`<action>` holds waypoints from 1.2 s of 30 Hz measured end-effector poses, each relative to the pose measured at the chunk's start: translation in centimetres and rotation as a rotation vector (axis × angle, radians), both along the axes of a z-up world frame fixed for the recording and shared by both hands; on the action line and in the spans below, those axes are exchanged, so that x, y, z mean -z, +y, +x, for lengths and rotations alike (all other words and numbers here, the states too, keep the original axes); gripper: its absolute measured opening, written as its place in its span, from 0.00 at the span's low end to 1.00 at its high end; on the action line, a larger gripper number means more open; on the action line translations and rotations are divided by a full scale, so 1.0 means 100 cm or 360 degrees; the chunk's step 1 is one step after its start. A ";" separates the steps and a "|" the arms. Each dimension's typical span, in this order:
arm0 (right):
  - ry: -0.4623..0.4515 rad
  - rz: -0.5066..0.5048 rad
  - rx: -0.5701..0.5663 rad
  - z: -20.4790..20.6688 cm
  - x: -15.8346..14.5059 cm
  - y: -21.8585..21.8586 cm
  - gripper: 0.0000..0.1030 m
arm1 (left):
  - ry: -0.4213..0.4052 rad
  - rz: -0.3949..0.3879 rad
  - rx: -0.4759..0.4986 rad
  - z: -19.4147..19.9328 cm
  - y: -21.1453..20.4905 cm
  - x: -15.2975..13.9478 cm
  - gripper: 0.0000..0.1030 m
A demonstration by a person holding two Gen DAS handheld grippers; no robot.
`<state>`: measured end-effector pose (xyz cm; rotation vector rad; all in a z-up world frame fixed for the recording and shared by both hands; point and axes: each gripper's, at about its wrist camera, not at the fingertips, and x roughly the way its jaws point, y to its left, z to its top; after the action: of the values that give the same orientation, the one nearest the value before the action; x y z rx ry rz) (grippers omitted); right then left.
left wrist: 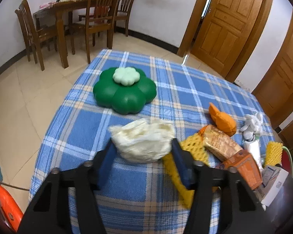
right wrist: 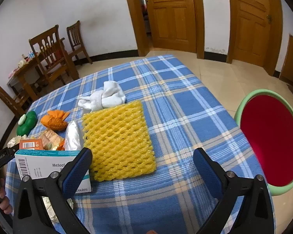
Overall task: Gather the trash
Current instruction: 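Grasp the crumpled white paper with the left tool while the right tool grasps the yellow foam net, then carry both items over the red bucket while the right tool releases the foam net inside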
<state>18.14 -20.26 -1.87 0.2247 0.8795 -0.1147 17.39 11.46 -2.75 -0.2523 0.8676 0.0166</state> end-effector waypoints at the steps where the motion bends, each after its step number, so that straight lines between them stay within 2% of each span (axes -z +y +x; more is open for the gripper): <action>1: 0.0006 0.0011 -0.0004 0.001 0.001 0.000 0.86 | -0.0011 -0.0017 0.0004 0.000 0.000 -0.002 0.42; 2: 0.0018 0.0035 -0.0010 0.001 0.002 -0.001 0.83 | -0.0018 -0.0026 0.0004 -0.002 0.000 -0.003 0.41; 4: 0.0037 0.0086 -0.0021 0.002 0.005 -0.003 0.68 | -0.0031 -0.0044 0.0009 -0.005 0.000 -0.005 0.38; 6: 0.0054 0.0150 -0.0030 0.001 0.008 -0.005 0.62 | -0.0048 -0.0056 0.0012 -0.009 0.001 -0.008 0.37; 7: 0.0060 0.0178 -0.0036 0.001 0.009 -0.005 0.53 | -0.0060 -0.0054 0.0007 -0.011 0.003 -0.009 0.37; 8: 0.0062 0.0200 -0.0046 0.000 0.010 -0.005 0.49 | -0.0074 -0.0047 -0.0003 -0.014 0.004 -0.012 0.37; 9: 0.0062 0.0200 -0.0048 -0.001 0.010 -0.004 0.48 | -0.0086 -0.0044 -0.0009 -0.019 0.008 -0.014 0.37; 13: 0.0047 0.0170 -0.0045 -0.011 0.008 -0.002 0.23 | -0.0136 -0.0057 -0.0027 -0.031 0.012 -0.028 0.37; 16: 0.0005 0.0182 -0.0032 -0.021 0.002 -0.004 0.12 | -0.0175 -0.0063 -0.0026 -0.045 0.009 -0.039 0.37; 29: -0.0278 0.0150 -0.0008 -0.080 -0.054 -0.012 0.09 | -0.0287 -0.0117 0.0103 -0.092 -0.027 -0.078 0.37; 36: -0.0359 0.0139 0.0064 -0.106 -0.071 -0.028 0.09 | -0.0319 -0.0142 0.0197 -0.108 -0.056 -0.093 0.37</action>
<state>7.55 -23.10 5.27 0.3305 0.6565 -0.0868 6.61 5.88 6.51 -0.2786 0.6838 -0.1606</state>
